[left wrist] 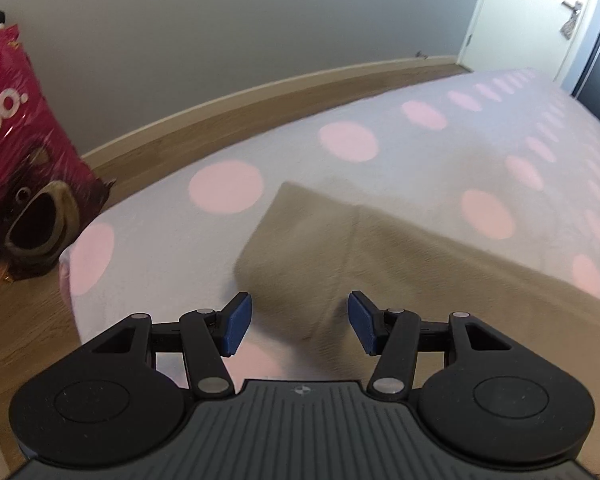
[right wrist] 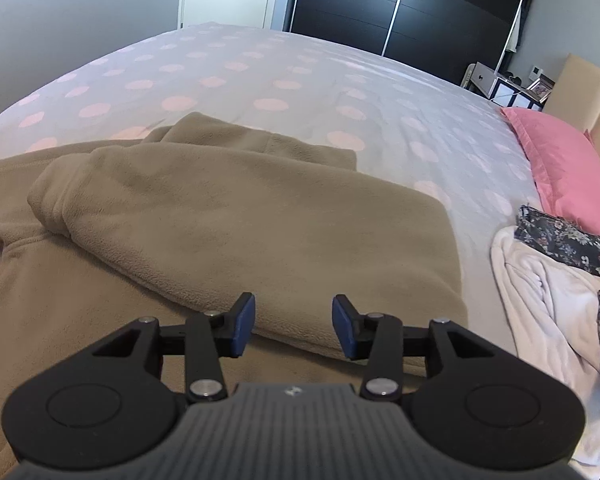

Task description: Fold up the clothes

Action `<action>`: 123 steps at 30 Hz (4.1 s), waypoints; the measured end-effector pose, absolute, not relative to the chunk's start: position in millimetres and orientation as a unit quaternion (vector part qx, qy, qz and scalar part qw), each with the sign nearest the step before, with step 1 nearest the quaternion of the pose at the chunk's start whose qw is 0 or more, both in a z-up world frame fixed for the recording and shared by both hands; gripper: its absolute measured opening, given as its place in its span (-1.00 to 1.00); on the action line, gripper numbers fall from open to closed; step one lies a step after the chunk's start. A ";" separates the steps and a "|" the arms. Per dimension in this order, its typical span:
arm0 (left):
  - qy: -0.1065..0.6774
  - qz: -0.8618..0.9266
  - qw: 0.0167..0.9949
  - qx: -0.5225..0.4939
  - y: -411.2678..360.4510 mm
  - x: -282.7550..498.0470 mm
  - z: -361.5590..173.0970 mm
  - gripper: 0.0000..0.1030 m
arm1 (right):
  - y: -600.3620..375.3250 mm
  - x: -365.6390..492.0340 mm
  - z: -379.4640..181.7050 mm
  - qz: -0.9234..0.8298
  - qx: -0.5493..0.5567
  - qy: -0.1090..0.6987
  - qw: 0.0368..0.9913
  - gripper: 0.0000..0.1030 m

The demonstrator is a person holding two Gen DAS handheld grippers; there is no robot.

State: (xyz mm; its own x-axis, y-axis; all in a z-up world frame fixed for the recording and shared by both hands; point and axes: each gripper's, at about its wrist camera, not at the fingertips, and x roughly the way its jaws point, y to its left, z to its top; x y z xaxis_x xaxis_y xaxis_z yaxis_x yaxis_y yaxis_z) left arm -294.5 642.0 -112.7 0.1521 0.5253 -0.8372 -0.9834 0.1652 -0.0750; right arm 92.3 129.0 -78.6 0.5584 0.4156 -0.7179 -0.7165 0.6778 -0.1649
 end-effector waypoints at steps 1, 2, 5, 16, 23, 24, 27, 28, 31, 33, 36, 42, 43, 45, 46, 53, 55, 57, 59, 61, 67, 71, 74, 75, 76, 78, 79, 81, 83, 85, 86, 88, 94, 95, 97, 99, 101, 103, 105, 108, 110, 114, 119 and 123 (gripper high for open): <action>0.342 0.551 0.682 -0.338 642.5 -297.9 -116.3 0.11 | 132.2 92.3 -80.6 0.334 -0.228 0.333 0.852 -0.09; 0.339 0.549 0.683 -0.342 642.9 -301.2 -119.6 0.14 | 135.9 92.0 -82.8 0.336 -0.230 0.334 0.850 -0.09; 0.335 0.545 0.679 -0.361 647.8 -306.8 -130.1 0.24 | 148.0 90.9 -89.6 0.344 -0.239 0.336 0.844 -0.09; 0.341 0.532 0.700 -0.332 644.1 -284.0 -126.3 -0.47 | 165.5 82.6 -95.8 0.357 -0.265 0.321 0.836 -0.09; 0.267 0.532 0.756 -0.273 614.3 -272.2 -49.1 -0.52 | 158.1 80.1 -85.3 0.353 -0.253 0.312 0.845 -0.09; 0.259 0.529 0.764 -0.263 607.1 -267.3 -34.8 -0.52 | 156.6 79.5 -83.2 0.353 -0.250 0.311 0.846 -0.09; 0.233 0.510 0.791 -0.245 582.7 -252.2 8.6 -0.52 | 150.6 75.5 -75.6 0.356 -0.244 0.303 0.849 -0.09; 0.226 0.503 0.798 -0.243 574.9 -246.8 21.5 -0.52 | 148.0 74.0 -72.5 0.357 -0.241 0.300 0.851 -0.09; 0.214 0.482 0.816 -0.237 552.5 -227.0 55.8 -0.53 | 138.9 70.4 -61.2 0.359 -0.231 0.292 0.856 -0.09; 0.209 0.464 0.831 -0.226 534.7 -210.1 76.1 -0.53 | 131.3 69.3 -52.6 0.360 -0.224 0.284 0.860 -0.09; 0.202 0.429 0.855 -0.208 504.7 -179.3 103.2 -0.54 | 118.1 71.1 -40.7 0.355 -0.209 0.278 0.868 -0.09; 0.189 0.345 0.904 -0.166 441.1 -96.5 155.2 -0.54 | 85.9 82.1 -23.6 0.339 -0.167 0.285 0.881 -0.09; 0.189 0.331 0.910 -0.160 431.4 -80.3 160.8 -0.54 | 79.8 83.3 -20.8 0.340 -0.161 0.284 0.882 -0.09; 0.192 0.304 0.921 -0.148 412.7 -47.3 170.1 -0.54 | 67.9 85.3 -16.7 0.339 -0.151 0.281 0.885 -0.09; 0.196 0.290 0.926 -0.142 403.2 -32.1 172.4 -0.54 | 61.8 86.5 -15.3 0.337 -0.148 0.281 0.886 -0.09; 0.260 0.205 0.937 -0.107 336.3 70.1 143.3 -0.54 | 25.2 105.7 -15.2 0.309 -0.115 0.299 0.896 -0.09; 0.276 0.183 0.938 -0.107 317.0 92.8 127.3 -0.54 | 19.2 112.6 -18.1 0.301 -0.111 0.306 0.896 -0.09; 0.292 0.162 0.937 -0.104 295.6 112.8 111.1 -0.54 | 16.4 120.0 -22.5 0.295 -0.110 0.312 0.896 -0.09; 0.309 0.143 0.936 -0.091 274.9 130.3 93.0 -0.54 | 15.7 130.7 -28.1 0.288 -0.109 0.318 0.897 -0.09; 0.329 0.124 0.933 -0.072 252.9 142.5 72.6 -0.54 | 14.9 143.0 -34.3 0.275 -0.107 0.324 0.899 -0.09; 0.384 0.075 0.919 -0.053 213.4 166.9 14.4 -0.54 | 16.6 177.2 -57.9 0.245 -0.104 0.368 0.891 -0.11; 0.413 0.045 0.908 -0.050 194.7 176.2 -12.3 -0.55 | 20.3 191.8 -71.5 0.231 -0.105 0.398 0.882 -0.11; 0.437 0.028 0.898 -0.042 185.2 182.1 -29.0 -0.55 | 22.2 197.6 -78.1 0.224 -0.110 0.410 0.877 -0.11; 0.444 0.022 0.895 -0.041 183.4 182.7 -34.4 -0.55 | 22.8 198.6 -79.0 0.223 -0.111 0.412 0.877 -0.11; 0.451 0.015 0.892 -0.043 182.2 183.3 -38.5 -0.54 | 23.3 199.4 -79.7 0.222 -0.112 0.413 0.876 -0.10; 0.458 0.001 0.888 -0.049 182.5 181.7 -43.6 -0.48 | 23.8 201.2 -80.8 0.218 -0.113 0.415 0.876 -0.10; 0.458 -0.006 0.887 -0.054 183.4 179.4 -43.5 -0.45 | 24.0 202.3 -81.0 0.216 -0.112 0.417 0.876 -0.10; 0.458 -0.022 0.887 -0.061 186.0 172.8 -40.6 -0.37 | 23.8 204.2 -79.6 0.212 -0.107 0.418 0.877 -0.10; 0.448 -0.042 0.891 -0.068 191.4 161.8 -32.2 -0.24 | 23.2 206.2 -77.4 0.210 -0.097 0.420 0.878 -0.10; 0.436 -0.058 0.895 -0.071 198.3 149.1 -23.0 -0.06 | 22.7 208.1 -74.1 0.213 -0.080 0.422 0.878 -0.09; 0.430 -0.061 0.898 -0.069 203.1 141.4 -18.1 -0.06 | 23.2 208.2 -71.7 0.217 -0.071 0.422 0.877 -0.08; 0.424 -0.053 0.903 -0.053 215.3 123.7 -10.0 -0.04 | 24.3 208.5 -66.9 0.225 -0.052 0.422 0.877 -0.04; 0.430 0.026 0.903 -0.015 276.3 64.3 -5.6 -0.01 | 46.2 215.1 -59.8 0.277 -0.009 0.436 0.856 0.25; 0.433 0.043 0.900 -0.017 288.7 54.6 -7.3 -0.01 | 51.3 218.4 -60.9 0.283 -0.005 0.442 0.851 0.25; 0.436 0.076 0.896 -0.036 314.2 38.5 -11.3 -0.01 | 61.8 223.0 -65.0 0.295 -0.005 0.453 0.841 0.25; 0.433 0.110 0.893 -0.058 339.6 22.8 -14.1 -0.01 | 72.4 228.2 -70.4 0.303 -0.015 0.463 0.833 0.25; 0.428 0.139 0.890 -0.077 362.7 7.9 -16.0 -0.01 | 79.2 232.1 -77.8 0.312 -0.029 0.471 0.824 0.25; 0.425 0.155 0.888 -0.085 380.2 -5.8 -19.3 0.00 | 82.1 235.7 -88.8 0.318 -0.031 0.482 0.816 0.25; 0.426 0.161 0.887 -0.083 392.7 -20.4 -24.9 0.08 | 80.6 240.0 -100.4 0.313 -0.027 0.493 0.811 0.25; 0.447 0.168 0.875 -0.075 403.5 -37.6 -40.3 0.11 | 75.3 245.3 -113.5 0.301 -0.026 0.504 0.809 0.25; 0.466 0.163 0.867 -0.068 404.1 -44.8 -52.9 0.11 | 72.2 248.9 -119.3 0.295 -0.011 0.514 0.805 0.25; 0.491 0.115 0.863 -0.026 387.0 -47.1 -71.7 0.12 | 75.9 249.5 -126.0 0.288 0.012 0.529 0.798 0.30; 0.505 0.091 0.858 0.023 372.2 -37.2 -89.4 0.12 | 83.1 248.5 -131.7 0.299 0.045 0.553 0.777 0.30; 0.497 0.116 0.860 0.004 381.2 -31.7 -90.0 -0.16 | 88.1 242.2 -125.5 0.300 0.035 0.539 0.786 -0.28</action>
